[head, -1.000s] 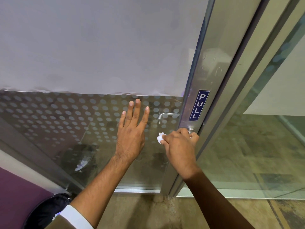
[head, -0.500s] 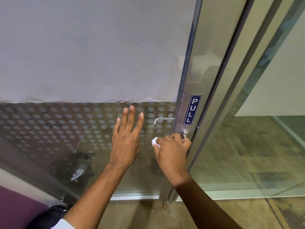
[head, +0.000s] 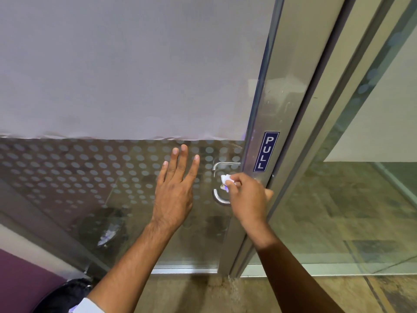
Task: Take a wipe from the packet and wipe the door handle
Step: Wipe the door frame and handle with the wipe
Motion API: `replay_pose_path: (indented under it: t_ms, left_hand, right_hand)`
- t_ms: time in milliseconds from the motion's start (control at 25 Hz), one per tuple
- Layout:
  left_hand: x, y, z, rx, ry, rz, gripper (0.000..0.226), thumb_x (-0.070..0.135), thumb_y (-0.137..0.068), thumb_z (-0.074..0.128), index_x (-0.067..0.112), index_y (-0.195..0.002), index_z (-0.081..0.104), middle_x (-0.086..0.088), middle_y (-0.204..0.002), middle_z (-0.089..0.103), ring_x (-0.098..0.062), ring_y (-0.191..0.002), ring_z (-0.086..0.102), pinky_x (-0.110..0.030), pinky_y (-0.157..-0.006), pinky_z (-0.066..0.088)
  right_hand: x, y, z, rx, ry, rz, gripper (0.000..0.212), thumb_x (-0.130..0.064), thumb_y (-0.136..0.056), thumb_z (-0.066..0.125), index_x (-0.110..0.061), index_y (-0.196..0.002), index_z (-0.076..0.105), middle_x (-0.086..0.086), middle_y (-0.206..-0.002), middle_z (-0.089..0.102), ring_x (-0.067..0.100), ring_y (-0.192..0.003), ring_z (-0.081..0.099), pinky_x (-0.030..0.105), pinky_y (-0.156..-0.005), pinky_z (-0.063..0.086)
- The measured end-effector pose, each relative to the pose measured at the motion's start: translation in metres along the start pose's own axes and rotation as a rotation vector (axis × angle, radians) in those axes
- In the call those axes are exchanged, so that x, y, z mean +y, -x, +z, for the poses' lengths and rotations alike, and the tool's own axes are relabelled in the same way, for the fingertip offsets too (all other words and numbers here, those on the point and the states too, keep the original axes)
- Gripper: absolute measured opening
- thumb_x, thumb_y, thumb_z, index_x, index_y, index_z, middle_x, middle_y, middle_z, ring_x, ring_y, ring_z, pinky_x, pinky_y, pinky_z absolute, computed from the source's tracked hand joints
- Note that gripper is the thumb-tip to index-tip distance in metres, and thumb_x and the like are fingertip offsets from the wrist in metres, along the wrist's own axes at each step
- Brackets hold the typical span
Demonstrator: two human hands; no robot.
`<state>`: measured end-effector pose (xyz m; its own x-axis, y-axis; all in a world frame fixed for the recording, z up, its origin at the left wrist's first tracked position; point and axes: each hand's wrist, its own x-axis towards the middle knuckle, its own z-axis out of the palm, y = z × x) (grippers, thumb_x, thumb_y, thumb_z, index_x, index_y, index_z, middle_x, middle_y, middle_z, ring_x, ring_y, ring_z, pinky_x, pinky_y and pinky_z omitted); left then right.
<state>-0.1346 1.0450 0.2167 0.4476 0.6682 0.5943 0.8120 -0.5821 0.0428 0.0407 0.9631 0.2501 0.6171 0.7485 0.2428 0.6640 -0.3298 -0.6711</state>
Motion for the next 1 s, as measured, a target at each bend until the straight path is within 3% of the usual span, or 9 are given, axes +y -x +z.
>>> replay_pose_path:
  t_ms: [120,280,440,560,720,800,880,1000]
  left_hand:
    - [0.003,0.0,0.001,-0.005,0.008,-0.008,0.108,-0.004,-0.077,0.076,0.018,-0.169,0.025,-0.01,-0.18,-0.012,-0.032,-0.167,-0.004,-0.057,-0.131,0.024]
    - [0.003,0.001,0.001,-0.005,0.001,-0.011,0.108,-0.004,-0.077,0.075,0.018,-0.169,0.025,-0.012,-0.18,-0.01,-0.033,-0.167,-0.004,-0.057,-0.131,0.023]
    - [0.004,0.0,0.0,-0.001,0.009,-0.018,0.106,-0.003,-0.078,0.075,0.018,-0.169,0.026,-0.011,-0.18,-0.009,-0.031,-0.167,-0.004,-0.056,-0.132,0.023]
    - [0.005,0.0,0.001,-0.002,0.012,-0.019,0.105,-0.003,-0.079,0.076,0.018,-0.169,0.026,-0.012,-0.18,-0.007,-0.032,-0.167,-0.003,-0.057,-0.131,0.024]
    - [0.004,0.0,0.001,0.0,0.008,-0.013,0.106,-0.003,-0.079,0.075,0.018,-0.169,0.025,-0.012,-0.18,-0.009,-0.032,-0.167,-0.003,-0.057,-0.131,0.023]
    - [0.004,0.0,0.002,0.008,0.009,-0.016,0.105,-0.003,-0.079,0.075,0.018,-0.169,0.025,-0.012,-0.18,-0.009,-0.032,-0.167,-0.004,-0.058,-0.131,0.024]
    - [0.005,0.001,0.004,0.015,0.01,-0.018,0.105,-0.004,-0.079,0.075,0.018,-0.169,0.026,-0.012,-0.18,-0.009,-0.032,-0.167,-0.004,-0.058,-0.131,0.024]
    - [0.005,0.0,0.004,0.017,0.011,-0.016,0.105,-0.003,-0.079,0.076,0.018,-0.169,0.026,-0.011,-0.18,-0.011,-0.032,-0.167,-0.004,-0.058,-0.131,0.023]
  right_hand:
    - [0.01,0.003,-0.015,-0.13,-0.169,0.075,0.012,-0.04,-0.093,0.067,-0.033,-0.084,0.068,-0.018,-0.074,0.073,0.009,-0.087,0.067,0.042,-0.089,0.039]
    - [0.012,0.007,-0.014,-0.282,-0.061,0.081,0.014,-0.037,-0.093,0.067,-0.033,-0.08,0.072,-0.022,-0.072,0.07,0.005,-0.094,0.06,0.037,-0.08,0.025]
    - [0.013,0.003,-0.006,-0.248,0.075,-0.007,0.008,-0.033,-0.093,0.067,-0.032,-0.087,0.072,-0.018,-0.082,0.071,0.012,-0.105,0.052,0.037,-0.076,0.018]
    - [0.014,0.008,-0.004,-0.187,0.174,-0.193,0.009,-0.034,-0.097,0.063,-0.035,-0.096,0.072,-0.013,-0.093,0.07,0.018,-0.103,0.054,0.039,-0.081,0.027]
    - [0.014,0.02,-0.011,-0.169,0.477,-0.445,0.016,-0.045,-0.095,0.065,-0.038,-0.107,0.074,-0.015,-0.104,0.067,0.018,-0.104,0.051,0.037,-0.074,0.011]
    - [0.015,0.024,-0.011,-0.193,0.552,-0.466,0.018,-0.042,-0.084,0.079,-0.039,-0.102,0.076,-0.015,-0.097,0.067,0.019,-0.1,0.051,0.038,-0.073,0.013]
    - [0.013,0.022,-0.005,-0.154,0.601,-0.466,0.011,-0.034,-0.078,0.084,-0.038,-0.084,0.076,-0.014,-0.081,0.063,0.017,-0.091,0.05,0.037,-0.071,0.013]
    - [0.002,0.011,0.006,-0.121,0.559,-0.449,0.013,-0.038,-0.088,0.074,-0.033,-0.076,0.073,-0.011,-0.073,0.061,0.018,-0.09,0.049,0.039,-0.076,0.021]
